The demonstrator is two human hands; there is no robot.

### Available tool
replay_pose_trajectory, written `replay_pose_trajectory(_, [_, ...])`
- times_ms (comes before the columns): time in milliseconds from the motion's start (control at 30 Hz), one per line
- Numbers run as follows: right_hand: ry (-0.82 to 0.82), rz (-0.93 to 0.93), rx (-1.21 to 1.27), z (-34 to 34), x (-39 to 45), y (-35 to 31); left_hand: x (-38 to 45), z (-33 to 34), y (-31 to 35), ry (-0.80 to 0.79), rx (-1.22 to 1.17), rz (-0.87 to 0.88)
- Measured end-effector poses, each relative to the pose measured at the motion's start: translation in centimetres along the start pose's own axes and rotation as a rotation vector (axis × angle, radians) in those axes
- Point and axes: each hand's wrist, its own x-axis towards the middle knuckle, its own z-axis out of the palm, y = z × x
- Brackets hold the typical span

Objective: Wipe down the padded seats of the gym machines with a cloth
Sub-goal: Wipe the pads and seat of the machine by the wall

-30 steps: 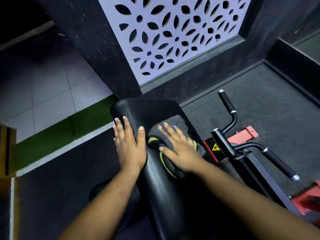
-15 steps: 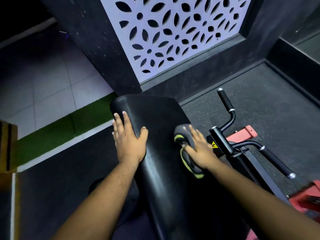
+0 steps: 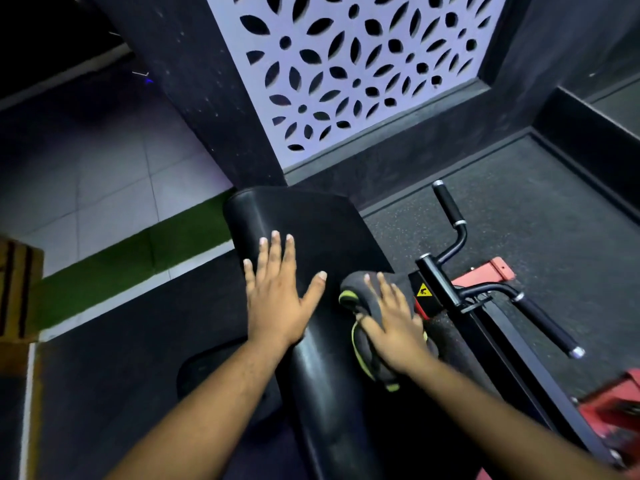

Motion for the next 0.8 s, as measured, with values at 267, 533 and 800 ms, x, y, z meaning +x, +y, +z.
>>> replay_pose_trajectory(267, [0.081, -0.017, 0.087, -1.8, 11.2, -9.0, 0.6, 0.3, -0.3, 0.049, -0.072, 0.036])
replay_pose_trajectory(533, [-0.014, -0.212, -0.016, -0.1, -1.9, -3.0, 0.1, 0.0, -0.8, 0.041, -0.204, 0.069])
replay_pose_trajectory(800, [0.045, -0.076, 0.087, -0.9, 3.3, -7.0, 0.3, -0.1, -1.0, 0.021, -0.200, 0.078])
